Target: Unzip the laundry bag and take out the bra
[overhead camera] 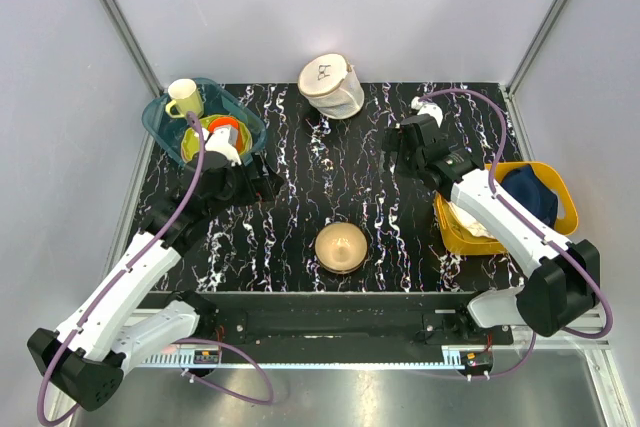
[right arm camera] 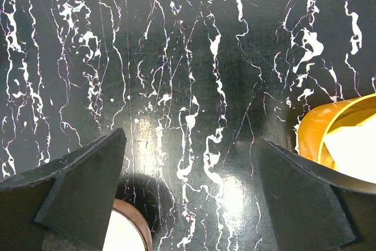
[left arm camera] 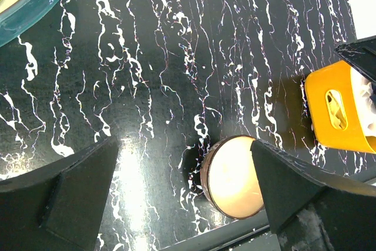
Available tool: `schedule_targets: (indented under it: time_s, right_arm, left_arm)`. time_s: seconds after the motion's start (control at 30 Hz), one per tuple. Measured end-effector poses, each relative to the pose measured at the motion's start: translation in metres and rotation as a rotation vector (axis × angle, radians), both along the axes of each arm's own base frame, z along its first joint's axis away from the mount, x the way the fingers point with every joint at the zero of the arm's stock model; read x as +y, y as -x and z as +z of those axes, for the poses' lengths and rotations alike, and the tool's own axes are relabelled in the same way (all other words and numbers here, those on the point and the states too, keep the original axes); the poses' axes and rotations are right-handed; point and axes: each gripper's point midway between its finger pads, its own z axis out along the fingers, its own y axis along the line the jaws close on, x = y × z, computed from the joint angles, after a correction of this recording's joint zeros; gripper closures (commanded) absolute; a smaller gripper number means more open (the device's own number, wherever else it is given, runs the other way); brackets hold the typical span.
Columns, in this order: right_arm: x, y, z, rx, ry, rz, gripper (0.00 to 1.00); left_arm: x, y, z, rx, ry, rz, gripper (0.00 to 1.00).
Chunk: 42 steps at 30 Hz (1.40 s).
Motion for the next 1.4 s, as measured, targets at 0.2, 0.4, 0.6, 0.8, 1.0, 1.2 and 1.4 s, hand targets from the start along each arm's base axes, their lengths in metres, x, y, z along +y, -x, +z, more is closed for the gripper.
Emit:
schedule_targets:
  time_s: [0.2,0.4,0.6,0.8,1.0,1.2,1.4]
  right_arm:
    - [0.000,0.000,0.000,0.000,-0.001,0.000,0.00]
    - [0.001,0.000,0.000,0.002,-0.007,-0.004,0.00]
    - [0.012,-0.008,-0.007,0.018,-0.038,0.010,0.00]
    - [0.058,-0.069,-0.004,0.008,-0.108,0.045,0.00]
    - [0.097,-0.126,0.002,-0.062,-0.263,0.063,0.00]
    - [0.120,-0.216,0.019,-0.196,-0.491,0.006,0.00]
    - [0.113,-0.296,-0.010,-0.221,-0.651,-0.099,0.01]
  left_arm:
    - [0.000,0.000,0.000,0.000,0.000,-0.001,0.01]
    - [0.000,0.001,-0.001,-0.004,-0.016,-0.017,0.01]
    - [0.008,0.008,-0.006,0.008,-0.104,-0.053,0.01]
    - [0.008,0.009,-0.001,0.002,-0.129,-0.086,0.01]
    - [0.013,0.017,-0.002,0.007,-0.166,-0.107,0.01]
    - [0.021,0.026,0.000,0.006,-0.180,-0.098,0.01]
    - [0.034,0.032,-0.010,0.048,-0.239,-0.074,0.01]
